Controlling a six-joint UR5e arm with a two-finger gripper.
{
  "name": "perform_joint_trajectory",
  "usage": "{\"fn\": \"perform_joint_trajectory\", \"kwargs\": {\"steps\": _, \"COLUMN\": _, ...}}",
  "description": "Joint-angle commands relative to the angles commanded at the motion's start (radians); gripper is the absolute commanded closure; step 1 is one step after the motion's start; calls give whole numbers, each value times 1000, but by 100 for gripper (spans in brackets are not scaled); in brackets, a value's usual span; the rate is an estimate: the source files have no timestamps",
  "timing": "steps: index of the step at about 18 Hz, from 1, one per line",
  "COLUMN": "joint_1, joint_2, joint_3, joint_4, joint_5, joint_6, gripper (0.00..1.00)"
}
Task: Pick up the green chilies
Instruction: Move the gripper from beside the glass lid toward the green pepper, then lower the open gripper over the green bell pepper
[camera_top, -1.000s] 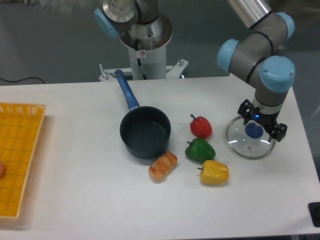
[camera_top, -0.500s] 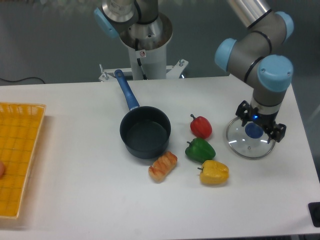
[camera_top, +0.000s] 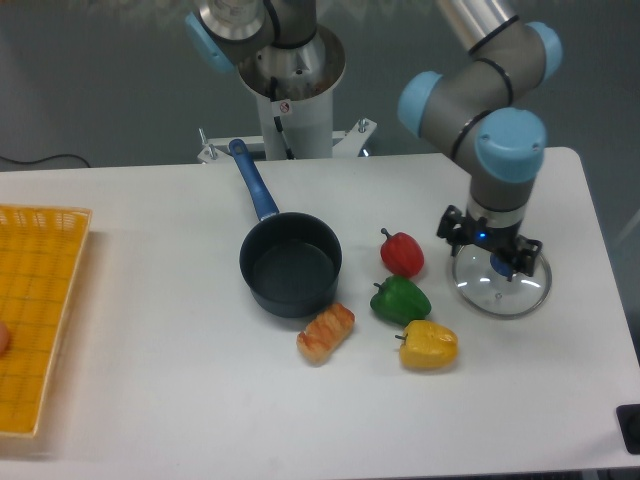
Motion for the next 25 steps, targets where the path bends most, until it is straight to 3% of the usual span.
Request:
{"fn": "perform_joint_trajectory", "kwargs": {"steps": 3, "joint_1": -44, "joint_2": 0, "joint_3": -25, "joint_4": 2, "joint_5": -2, "joint_6": -118, "gripper": 0}}
{"fn": "perform_joint_trajectory", "kwargs": {"steps": 11, "joint_1": -81, "joint_2": -3, "joint_3": -11, "joint_4": 6, "joint_5": 15, "joint_6": -665, "gripper": 0}}
{"fn": "perform_joint_trajectory", "kwargs": {"steps": 16, "joint_1": -62, "joint_2": -5, "joint_3": -3, "joint_4": 5, "joint_5": 127, "joint_6": -886, "gripper": 0}}
{"fn": "perform_joint_trajectory", "kwargs": {"steps": 20, "joint_1": -48, "joint_2": -21, "joint_3": 14, "joint_4": 8, "joint_5": 135, "joint_6": -1049, "gripper": 0}}
{"fn": "perform_joint_trajectory", "kwargs": {"steps": 25, "joint_1": -84, "joint_2": -87, "joint_3": 20, "joint_4": 9, "joint_5": 138, "joint_6": -1146, "gripper": 0}}
